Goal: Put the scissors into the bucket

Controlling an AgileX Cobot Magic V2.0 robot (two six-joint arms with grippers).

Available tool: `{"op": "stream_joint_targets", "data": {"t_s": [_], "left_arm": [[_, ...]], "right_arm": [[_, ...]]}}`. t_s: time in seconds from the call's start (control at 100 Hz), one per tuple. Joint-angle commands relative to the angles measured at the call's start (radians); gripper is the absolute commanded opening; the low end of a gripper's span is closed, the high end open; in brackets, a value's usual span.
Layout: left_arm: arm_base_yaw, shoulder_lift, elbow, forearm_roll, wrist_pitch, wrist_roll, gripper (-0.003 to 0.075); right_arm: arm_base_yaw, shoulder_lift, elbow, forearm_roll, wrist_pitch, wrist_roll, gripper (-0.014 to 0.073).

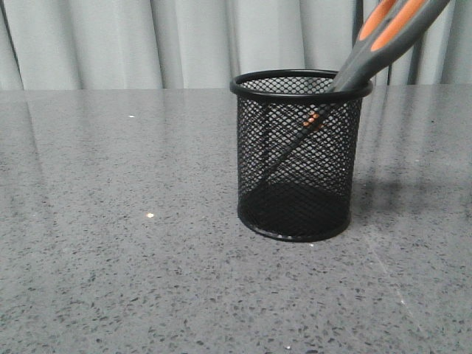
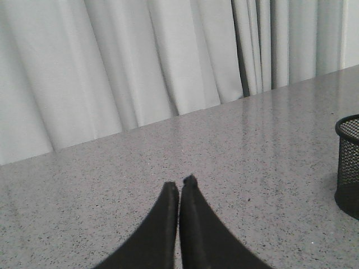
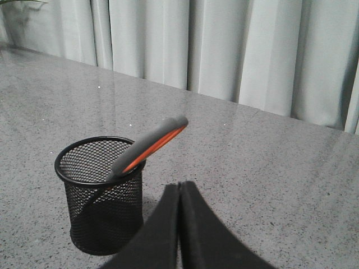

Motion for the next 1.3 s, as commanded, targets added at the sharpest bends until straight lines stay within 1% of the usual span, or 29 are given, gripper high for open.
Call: {"op": "stream_joint_targets", "data": {"t_s": [0.0, 0.36, 0.4, 0.44, 0.46, 0.5, 0.51, 0.53, 0.55, 0.56, 0.57, 0.58, 0.62, 0.69, 0.83, 0.89, 0.91, 0.93, 1.07, 1.29], "left_arm": [[0.003, 0.007, -0.024, -0.018, -0.078, 0.0, -0.002], [0.003, 0.007, -0.015, -0.018, -0.079, 0.0, -0.002], [0.003, 0.007, -0.013, 0.003, -0.101, -0.005, -0.002], [0.008, 0.007, -0.008, 0.044, -0.125, -0.057, -0.002], [0.013, 0.007, -0.001, 0.084, -0.143, -0.113, -0.002], [0.036, 0.007, 0.02, 0.21, -0.182, -0.284, -0.002], [0.036, 0.007, 0.02, 0.21, -0.188, -0.284, -0.002], [0.055, 0.007, 0.037, 0.289, -0.205, -0.38, -0.002], [0.071, 0.007, 0.051, 0.344, -0.219, -0.442, -0.002], [0.077, 0.007, 0.051, 0.344, -0.224, -0.442, -0.002], [0.088, 0.007, 0.067, 0.387, -0.233, -0.492, -0.002], [0.088, 0.007, 0.067, 0.387, -0.236, -0.492, -0.002], [0.132, 0.002, 0.105, 0.437, -0.242, -0.571, -0.002], [0.188, -0.03, 0.162, 0.454, -0.226, -0.622, -0.002], [0.267, -0.156, 0.257, 0.458, -0.209, -0.633, -0.002], [0.293, -0.164, 0.288, 0.458, -0.221, -0.638, -0.002], [0.3, -0.164, 0.288, 0.458, -0.212, -0.64, -0.002], [0.305, -0.164, 0.288, 0.451, -0.173, -0.64, -0.002], [0.311, -0.164, 0.288, 0.428, -0.112, -0.64, -0.002], [0.311, -0.164, 0.288, 0.428, -0.111, -0.64, -0.002]], "right_arm": [[-0.006, 0.008, -0.024, -0.02, -0.066, 0.0, -0.0057], [-0.006, 0.008, -0.024, -0.02, -0.064, 0.0, -0.0057], [-0.006, 0.008, -0.024, -0.02, -0.064, 0.0, -0.0057], [-0.006, 0.008, -0.024, -0.02, -0.064, 0.0, -0.0057], [-0.006, 0.008, -0.024, -0.02, -0.064, 0.0, -0.0057], [-0.006, 0.008, -0.024, -0.02, -0.064, 0.0, -0.0057], [-0.006, 0.008, -0.024, -0.02, -0.064, 0.0, -0.0057], [-0.006, 0.008, -0.024, -0.02, -0.064, 0.0, -0.0057], [-0.006, 0.008, -0.024, -0.02, -0.064, 0.0, -0.0057], [-0.006, 0.008, -0.024, -0.02, -0.064, 0.0, -0.0057], [-0.006, 0.008, -0.024, -0.02, -0.064, 0.0, -0.0057], [-0.006, 0.008, -0.024, -0.02, -0.064, 0.0, -0.0057], [-0.006, 0.008, -0.024, -0.02, -0.064, 0.0, -0.0057], [-0.006, 0.008, -0.024, -0.02, -0.064, 0.0, -0.0057], [-0.006, 0.008, -0.024, -0.02, -0.064, 0.0, -0.0057], [-0.006, 0.008, -0.024, -0.02, -0.064, 0.0, -0.0057], [-0.006, 0.008, -0.024, -0.02, -0.064, 0.0, -0.0057], [-0.006, 0.008, -0.024, -0.02, -0.064, 0.0, -0.0057], [-0.006, 0.008, -0.024, -0.02, -0.064, 0.0, -0.0057], [-0.006, 0.008, -0.024, -0.02, -0.064, 0.0, -0.0057]]}}
